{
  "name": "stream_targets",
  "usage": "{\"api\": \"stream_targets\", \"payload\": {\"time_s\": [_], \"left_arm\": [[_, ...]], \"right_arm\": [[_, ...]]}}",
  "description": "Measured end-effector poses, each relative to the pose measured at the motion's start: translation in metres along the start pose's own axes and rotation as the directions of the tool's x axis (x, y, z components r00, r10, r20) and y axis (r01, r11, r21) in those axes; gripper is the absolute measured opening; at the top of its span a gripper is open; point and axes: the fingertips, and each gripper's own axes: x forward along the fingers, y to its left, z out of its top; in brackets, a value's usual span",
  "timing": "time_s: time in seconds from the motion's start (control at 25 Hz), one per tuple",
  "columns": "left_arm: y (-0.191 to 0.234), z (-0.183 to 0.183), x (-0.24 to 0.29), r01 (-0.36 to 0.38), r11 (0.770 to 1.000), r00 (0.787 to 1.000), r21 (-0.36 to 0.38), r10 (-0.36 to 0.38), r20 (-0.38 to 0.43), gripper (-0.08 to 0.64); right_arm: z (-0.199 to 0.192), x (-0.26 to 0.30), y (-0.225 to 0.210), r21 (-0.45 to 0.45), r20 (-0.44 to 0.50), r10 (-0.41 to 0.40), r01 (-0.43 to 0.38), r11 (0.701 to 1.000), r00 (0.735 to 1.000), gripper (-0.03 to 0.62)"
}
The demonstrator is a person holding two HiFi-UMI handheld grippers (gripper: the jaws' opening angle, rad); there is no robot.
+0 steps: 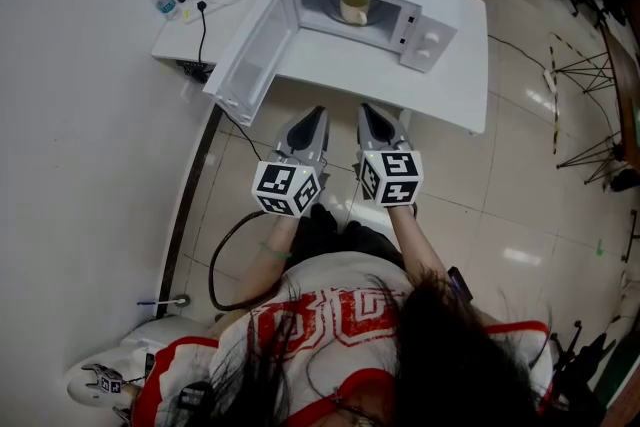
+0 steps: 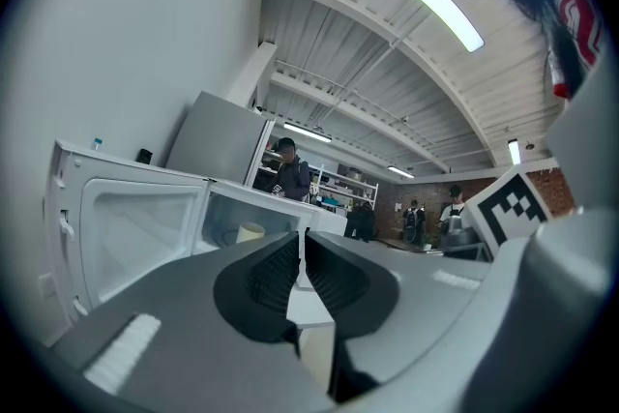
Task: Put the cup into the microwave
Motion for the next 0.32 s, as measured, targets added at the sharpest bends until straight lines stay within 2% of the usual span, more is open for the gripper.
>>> {"api": "stream_targets", "payload": {"time_s": [0.32], "left_arm": [[0.0034, 0.0017, -0.0014, -0.012, 1.000, 1.000, -0.009, 0.012, 0.004, 0.006]], "right_arm": [[-0.0021, -0.0025, -0.0027, 0.009, -0.006, 0.000, 0.000, 1.000, 1.000, 0.002]]}}
